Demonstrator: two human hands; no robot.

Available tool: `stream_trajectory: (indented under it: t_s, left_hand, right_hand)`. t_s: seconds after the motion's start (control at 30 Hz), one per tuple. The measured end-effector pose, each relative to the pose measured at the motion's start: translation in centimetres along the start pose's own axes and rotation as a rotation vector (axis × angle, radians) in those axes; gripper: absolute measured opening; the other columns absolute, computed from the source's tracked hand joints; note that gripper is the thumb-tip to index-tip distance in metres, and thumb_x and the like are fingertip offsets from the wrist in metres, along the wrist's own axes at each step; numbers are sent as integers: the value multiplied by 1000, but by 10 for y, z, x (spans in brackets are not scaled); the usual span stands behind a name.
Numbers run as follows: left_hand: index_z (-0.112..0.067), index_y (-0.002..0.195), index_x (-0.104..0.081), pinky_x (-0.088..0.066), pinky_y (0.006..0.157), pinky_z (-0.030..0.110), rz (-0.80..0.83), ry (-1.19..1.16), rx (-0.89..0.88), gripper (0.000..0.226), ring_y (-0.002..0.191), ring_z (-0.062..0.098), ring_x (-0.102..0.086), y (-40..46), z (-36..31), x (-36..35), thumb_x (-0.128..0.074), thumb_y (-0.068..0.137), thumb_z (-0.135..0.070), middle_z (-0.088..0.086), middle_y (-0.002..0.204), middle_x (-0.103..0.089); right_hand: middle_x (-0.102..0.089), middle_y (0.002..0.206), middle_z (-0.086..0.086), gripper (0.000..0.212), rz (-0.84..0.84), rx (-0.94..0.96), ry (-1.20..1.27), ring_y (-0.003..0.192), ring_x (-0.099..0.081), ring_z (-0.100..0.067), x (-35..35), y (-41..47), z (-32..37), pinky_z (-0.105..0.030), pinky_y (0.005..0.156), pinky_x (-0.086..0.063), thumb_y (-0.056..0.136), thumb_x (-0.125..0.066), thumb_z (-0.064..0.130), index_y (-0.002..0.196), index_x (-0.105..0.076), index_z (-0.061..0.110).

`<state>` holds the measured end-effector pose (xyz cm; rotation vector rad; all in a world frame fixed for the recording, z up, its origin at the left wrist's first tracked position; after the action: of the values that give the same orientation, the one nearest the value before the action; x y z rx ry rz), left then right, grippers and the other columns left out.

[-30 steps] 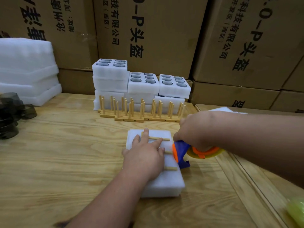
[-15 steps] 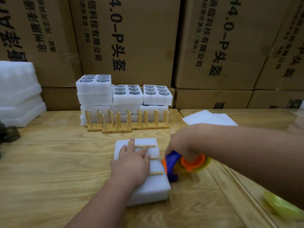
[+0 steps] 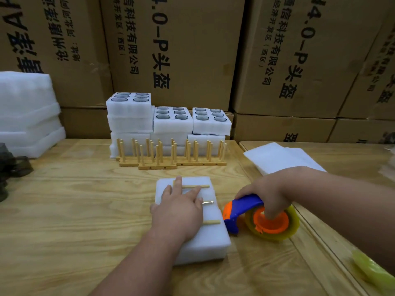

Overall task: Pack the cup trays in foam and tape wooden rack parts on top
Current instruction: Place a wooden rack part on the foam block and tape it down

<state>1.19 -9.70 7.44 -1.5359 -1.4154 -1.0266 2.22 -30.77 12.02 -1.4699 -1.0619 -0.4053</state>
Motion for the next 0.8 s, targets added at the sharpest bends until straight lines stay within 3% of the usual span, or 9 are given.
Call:
stream_trajectory:
  t_s: [0.13,0.33,0.43,0.53,0.67,0.8]
  left_hand:
    - [-56,153,-21,-23,114,61,-6,-24,-8,48,156,20,2,-1,0,1,-20,104,-55,-12,168,15]
    - [-56,152,-21,-23,114,60,-12,-46,-18,49,156,18,3,-2,2,-1,-18,104,-54,-13,168,17]
    - [-56,152,-21,-24,113,60,-16,-48,-11,49,156,18,3,-1,2,-1,-18,104,-55,-14,168,17]
    - [-57,152,-20,-24,112,59,-17,-46,-9,49,156,18,3,-1,1,-1,-18,103,-55,-14,168,18]
    - [-57,152,-19,-25,113,59,-22,-50,-8,49,156,18,3,-3,1,0,-18,103,-56,-14,168,17]
    - [-58,152,-20,-25,114,58,-31,-58,-5,48,156,17,2,-4,1,2,-19,103,-56,-14,168,16]
  right_hand:
    - [-48,119,11,87,3,-40,84,91,-57,-9,-12,-3,-18,-26,68,-48,77,-69,37,149,-25,58]
    - [-50,107,23,81,-206,-105,276,89,-56,-3,-25,-18,-64,-19,67,-42,77,-69,40,148,-33,52]
    - [-52,121,15,74,-402,-79,598,102,-55,-3,-30,-17,-71,-20,80,-45,81,-75,54,143,-36,48]
    - [-50,127,3,67,-614,-91,818,111,-55,-15,-31,-8,-66,-34,96,-47,89,-66,56,148,-37,44]
    - [-40,109,7,77,-937,-206,624,110,-48,-21,-23,1,-38,-37,99,-40,85,-68,58,151,-29,46]
    - [-36,123,3,75,-901,-276,420,122,-38,-20,-33,27,-10,-38,109,-32,89,-66,52,153,-27,46]
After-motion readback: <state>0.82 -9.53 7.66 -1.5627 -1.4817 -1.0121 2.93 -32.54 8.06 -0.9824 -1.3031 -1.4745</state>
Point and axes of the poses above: each hand's wrist, its own y-axis towards the middle knuckle, its own x-axis out of the back of the hand, z = x × y, the point moved 8 cm from there along y, towards the middle knuckle
